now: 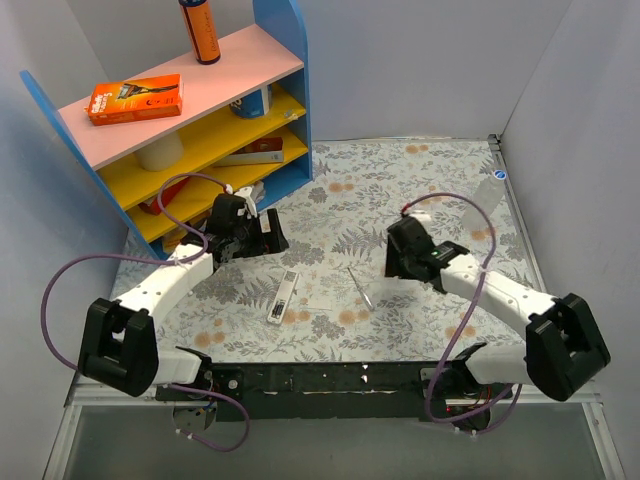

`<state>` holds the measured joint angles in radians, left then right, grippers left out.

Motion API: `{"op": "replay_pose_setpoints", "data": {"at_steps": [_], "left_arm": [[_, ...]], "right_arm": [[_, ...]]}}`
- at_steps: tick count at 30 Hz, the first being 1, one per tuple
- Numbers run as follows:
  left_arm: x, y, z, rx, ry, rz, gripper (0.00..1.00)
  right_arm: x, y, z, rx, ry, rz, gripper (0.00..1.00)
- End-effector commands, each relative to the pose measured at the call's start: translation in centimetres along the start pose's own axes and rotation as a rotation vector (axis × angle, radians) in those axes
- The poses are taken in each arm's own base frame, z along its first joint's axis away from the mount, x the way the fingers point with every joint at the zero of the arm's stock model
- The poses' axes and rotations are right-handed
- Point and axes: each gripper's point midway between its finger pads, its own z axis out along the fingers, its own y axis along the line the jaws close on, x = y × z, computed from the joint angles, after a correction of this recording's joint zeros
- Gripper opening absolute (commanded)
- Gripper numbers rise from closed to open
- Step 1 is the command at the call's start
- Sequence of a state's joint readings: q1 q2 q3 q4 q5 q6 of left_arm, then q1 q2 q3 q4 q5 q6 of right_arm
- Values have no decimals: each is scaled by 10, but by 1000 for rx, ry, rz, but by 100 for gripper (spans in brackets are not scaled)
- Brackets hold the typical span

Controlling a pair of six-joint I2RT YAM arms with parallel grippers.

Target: Unload the batteries from the remote control

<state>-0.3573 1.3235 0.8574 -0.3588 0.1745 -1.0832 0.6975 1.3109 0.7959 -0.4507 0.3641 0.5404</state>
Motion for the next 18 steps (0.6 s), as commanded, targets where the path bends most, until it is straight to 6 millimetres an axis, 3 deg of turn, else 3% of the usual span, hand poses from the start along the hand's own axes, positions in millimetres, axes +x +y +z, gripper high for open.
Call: {"op": "replay_pose_setpoints", "data": {"at_steps": [1, 7, 11, 18], "left_arm": [[-8, 4, -8, -34, -60, -7, 98], [-8, 2, -8, -22, -59, -7, 98], [-14, 6, -12, -50, -87, -9, 98], [-17, 7, -13, -63, -99, -26, 98]], "right_arm": [[-24, -83, 3, 243, -112, 202, 66], [-24, -133, 17, 405, -77, 351, 73], [-8, -139, 35, 412, 9, 368, 73], [10, -153, 44, 419, 45, 420, 73]]}}
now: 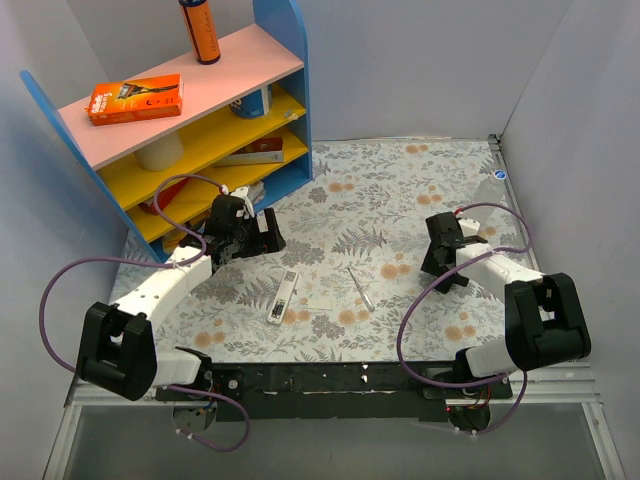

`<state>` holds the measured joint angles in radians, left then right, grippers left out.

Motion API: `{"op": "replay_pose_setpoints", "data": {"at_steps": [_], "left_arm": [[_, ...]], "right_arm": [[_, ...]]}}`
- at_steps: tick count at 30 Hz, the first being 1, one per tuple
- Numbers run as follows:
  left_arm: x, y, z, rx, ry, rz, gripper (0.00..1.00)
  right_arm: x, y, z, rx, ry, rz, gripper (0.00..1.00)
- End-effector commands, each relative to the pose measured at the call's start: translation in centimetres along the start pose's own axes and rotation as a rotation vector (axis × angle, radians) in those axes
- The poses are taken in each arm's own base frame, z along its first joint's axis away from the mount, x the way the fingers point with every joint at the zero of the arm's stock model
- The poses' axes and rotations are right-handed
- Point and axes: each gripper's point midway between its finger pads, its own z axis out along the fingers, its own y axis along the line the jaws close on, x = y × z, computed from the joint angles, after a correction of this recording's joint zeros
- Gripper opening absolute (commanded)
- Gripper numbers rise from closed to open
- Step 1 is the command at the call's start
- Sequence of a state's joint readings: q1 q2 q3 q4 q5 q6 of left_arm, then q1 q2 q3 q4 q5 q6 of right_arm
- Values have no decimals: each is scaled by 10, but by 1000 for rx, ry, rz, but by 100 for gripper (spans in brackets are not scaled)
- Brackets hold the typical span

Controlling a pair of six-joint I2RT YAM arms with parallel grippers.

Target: Unload the batteries from the remote control

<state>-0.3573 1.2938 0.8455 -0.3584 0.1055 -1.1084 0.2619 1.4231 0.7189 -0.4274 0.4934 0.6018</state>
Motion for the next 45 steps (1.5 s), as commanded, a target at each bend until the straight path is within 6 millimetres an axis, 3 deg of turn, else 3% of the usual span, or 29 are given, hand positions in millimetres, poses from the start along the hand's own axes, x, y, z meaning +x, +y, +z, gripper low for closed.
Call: {"op": "replay_pose_setpoints", "data": {"at_steps": [1, 5, 6, 7, 8, 10, 13, 16, 18, 22, 23, 24, 26, 27, 33, 38, 45], "left_arm": [[-12, -2, -8, -7, -57, -5, 98], [-11, -7, -10, 21, -52, 0, 98], [-12, -9, -11, 29, -57, 0, 98], [-11, -8, -11, 30, -58, 1, 98], [-12, -8, -12, 29, -63, 2, 98], [-16, -10, -16, 36, -84, 6, 98], [-20, -16, -22, 68, -108, 10, 97], [-18, -35, -29, 179, -108, 22, 95], [-19, -50, -34, 253, -94, 15, 92], [-11, -100, -55, 537, 8, 14, 89], [-10, -108, -58, 582, 22, 20, 89], [-16, -117, -62, 627, 15, 28, 89], [-13, -128, -65, 704, 59, 20, 89], [-17, -134, -68, 738, 47, 30, 89], [-15, -161, -86, 918, 23, 18, 89], [-4, -164, -91, 973, 9, -7, 89], [-6, -175, -105, 1060, -38, -25, 85]], "right_arm": [[0, -3, 8, -12, -1, 54, 72], [6, 1, 12, -63, 22, 46, 65], [7, 2, 12, -81, 23, 21, 61], [3, 9, 11, -117, 1, 11, 48], [5, 13, 10, -151, 9, -5, 41], [2, 18, 7, -185, 0, -48, 31], [-3, 33, -4, -288, -5, -107, 24], [-8, 66, -31, -503, -21, -162, 22], [-6, 94, -59, -693, -38, -222, 22], [-2, 135, -127, -1065, -65, -294, 20], [12, 146, -153, -1205, -8, -310, 19], [8, 156, -173, -1315, -49, -323, 19], [30, 164, -207, -1501, 17, -362, 18], [30, 169, -220, -1548, 17, -356, 18], [48, 181, -271, -1708, 18, -398, 17], [52, 181, -304, -1846, 24, -370, 17], [64, 180, -326, -1943, 44, -357, 17]]}}
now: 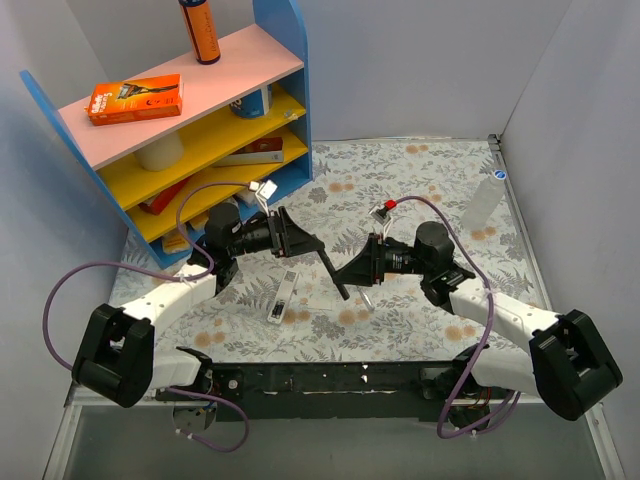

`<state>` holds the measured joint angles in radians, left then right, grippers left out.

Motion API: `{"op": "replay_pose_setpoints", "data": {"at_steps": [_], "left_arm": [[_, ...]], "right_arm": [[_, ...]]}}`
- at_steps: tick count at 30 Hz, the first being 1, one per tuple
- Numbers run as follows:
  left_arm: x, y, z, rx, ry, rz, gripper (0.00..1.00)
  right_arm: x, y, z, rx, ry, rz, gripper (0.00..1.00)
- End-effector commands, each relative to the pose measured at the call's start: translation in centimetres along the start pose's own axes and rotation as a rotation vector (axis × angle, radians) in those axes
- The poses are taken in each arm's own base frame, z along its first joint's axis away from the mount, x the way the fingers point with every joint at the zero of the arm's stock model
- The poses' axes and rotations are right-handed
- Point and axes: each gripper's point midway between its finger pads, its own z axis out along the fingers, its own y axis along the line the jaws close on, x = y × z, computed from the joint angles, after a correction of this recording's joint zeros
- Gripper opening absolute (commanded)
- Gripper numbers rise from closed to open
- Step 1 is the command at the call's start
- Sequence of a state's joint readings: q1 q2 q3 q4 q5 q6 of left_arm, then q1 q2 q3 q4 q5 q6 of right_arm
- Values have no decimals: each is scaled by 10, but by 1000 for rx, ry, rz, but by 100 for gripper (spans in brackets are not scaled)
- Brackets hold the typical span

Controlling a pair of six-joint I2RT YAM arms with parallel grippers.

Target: Unload the batteries from the remote control

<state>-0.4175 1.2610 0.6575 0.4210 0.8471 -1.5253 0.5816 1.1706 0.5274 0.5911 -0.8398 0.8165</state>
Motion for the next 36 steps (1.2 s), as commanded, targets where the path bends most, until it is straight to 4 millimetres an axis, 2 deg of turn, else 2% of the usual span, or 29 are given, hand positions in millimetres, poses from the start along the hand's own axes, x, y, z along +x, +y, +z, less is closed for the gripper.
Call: {"op": "replay_pose_setpoints", "data": {"at_steps": [1, 3, 4, 8, 10, 14, 18, 20, 21, 22, 24, 25, 26, 28, 29, 30, 31, 32, 36], "left_arm": [[-12, -36, -3, 118, -57, 72, 82], [-10, -34, -4, 122, -71, 64, 78], [-9, -35, -5, 126, -75, 59, 71], [-7, -35, -4, 144, -80, 21, 58], [-5, -33, -4, 141, -79, 4, 56], [-2, -36, -6, 167, -85, -19, 46], [0, -30, -4, 141, -73, -59, 26], [-1, -24, -3, 109, -72, -79, 19], [-1, -23, -2, 98, -73, -81, 10], [-4, -21, -1, 80, -88, -79, 6], [-4, -15, -1, 40, -84, -100, 0], [-7, -11, 0, 17, -98, -84, 0], [-3, -1, -1, -38, -79, -116, 0], [-8, 6, 1, -104, -74, -104, 0], [-2, 23, -2, -187, -49, -102, 0], [-10, 23, -2, -212, -54, -72, 0], [-10, 30, -3, -256, -50, -70, 0], [-9, 43, -8, -324, -43, -63, 0], [-9, 54, -15, -399, -37, -77, 0]], "right_arm": [[-14, 35, 2, -131, -51, -67, 16], [-16, 38, 2, -145, -61, -66, 16], [-16, 38, 3, -146, -61, -59, 16], [-11, 38, 3, -173, -58, -39, 16], [-12, 40, 4, -187, -66, -35, 16], [-11, 30, 7, -165, -72, -7, 16], [-6, 19, 9, -141, -63, 28, 18], [-5, 14, 10, -123, -66, 46, 24], [-4, 12, 10, -111, -65, 55, 27], [-4, 10, 10, -103, -67, 56, 36], [-3, 4, 10, -65, -66, 59, 43], [-4, 2, 10, -47, -66, 55, 48], [-6, -2, 10, -22, -76, 52, 50], [-2, -12, 8, 46, -63, 53, 54], [-9, -14, 9, 72, -83, 42, 55], [-10, -15, 7, 91, -85, 13, 57], [-7, -21, 6, 125, -72, 34, 60], [-13, -23, 6, 153, -86, 24, 62], [-17, -33, 5, 220, -91, 11, 72]]}}
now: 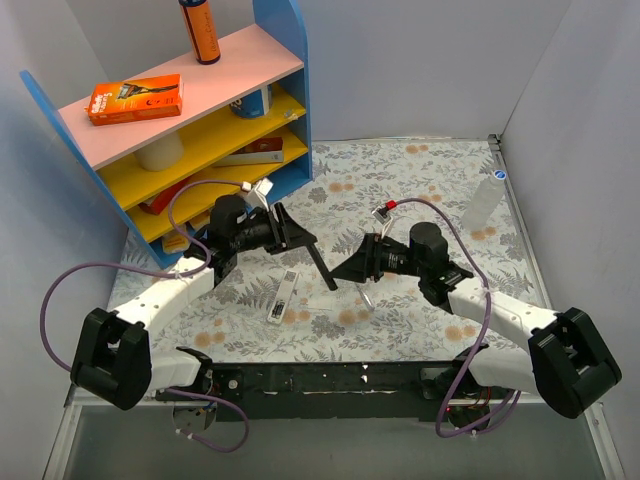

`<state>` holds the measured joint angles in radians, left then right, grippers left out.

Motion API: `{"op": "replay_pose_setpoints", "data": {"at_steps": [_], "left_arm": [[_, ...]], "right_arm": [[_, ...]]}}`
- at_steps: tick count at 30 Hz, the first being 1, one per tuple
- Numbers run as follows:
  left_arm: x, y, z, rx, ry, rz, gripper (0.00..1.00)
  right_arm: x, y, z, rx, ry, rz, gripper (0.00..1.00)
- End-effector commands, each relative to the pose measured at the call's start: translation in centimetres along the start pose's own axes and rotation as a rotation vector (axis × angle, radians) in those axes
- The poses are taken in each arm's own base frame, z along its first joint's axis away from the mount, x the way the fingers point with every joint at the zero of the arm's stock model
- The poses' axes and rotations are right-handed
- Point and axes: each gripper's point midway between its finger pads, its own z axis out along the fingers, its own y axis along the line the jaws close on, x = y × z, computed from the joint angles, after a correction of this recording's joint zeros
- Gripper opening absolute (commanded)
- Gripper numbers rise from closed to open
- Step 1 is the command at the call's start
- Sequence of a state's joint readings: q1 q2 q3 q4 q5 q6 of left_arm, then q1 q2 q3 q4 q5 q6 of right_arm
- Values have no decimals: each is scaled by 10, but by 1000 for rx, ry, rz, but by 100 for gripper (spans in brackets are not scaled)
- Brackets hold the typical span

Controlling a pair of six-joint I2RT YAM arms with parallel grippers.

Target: Unload the batteries from the remote control

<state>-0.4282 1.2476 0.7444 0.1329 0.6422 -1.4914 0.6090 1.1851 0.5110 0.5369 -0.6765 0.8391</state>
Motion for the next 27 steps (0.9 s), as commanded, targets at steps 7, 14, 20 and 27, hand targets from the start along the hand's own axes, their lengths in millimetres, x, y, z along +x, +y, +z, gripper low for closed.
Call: {"op": "replay_pose_setpoints", "data": {"at_steps": [7, 14, 20, 27], "left_arm": [[-3, 69, -17, -364, 23, -15, 0], [-6, 84, -28, -331, 41, -35, 0], [1, 102, -24, -312, 73, -134, 0], [-1, 108, -32, -305, 50, -176, 0]], "right_arm": [[-18, -19, 7, 195, 2, -131, 75], [-16, -36, 21, 298, 55, -211, 73], [-8, -35, 54, 315, 124, -281, 73], [1, -53, 82, 413, 146, -210, 71]]}}
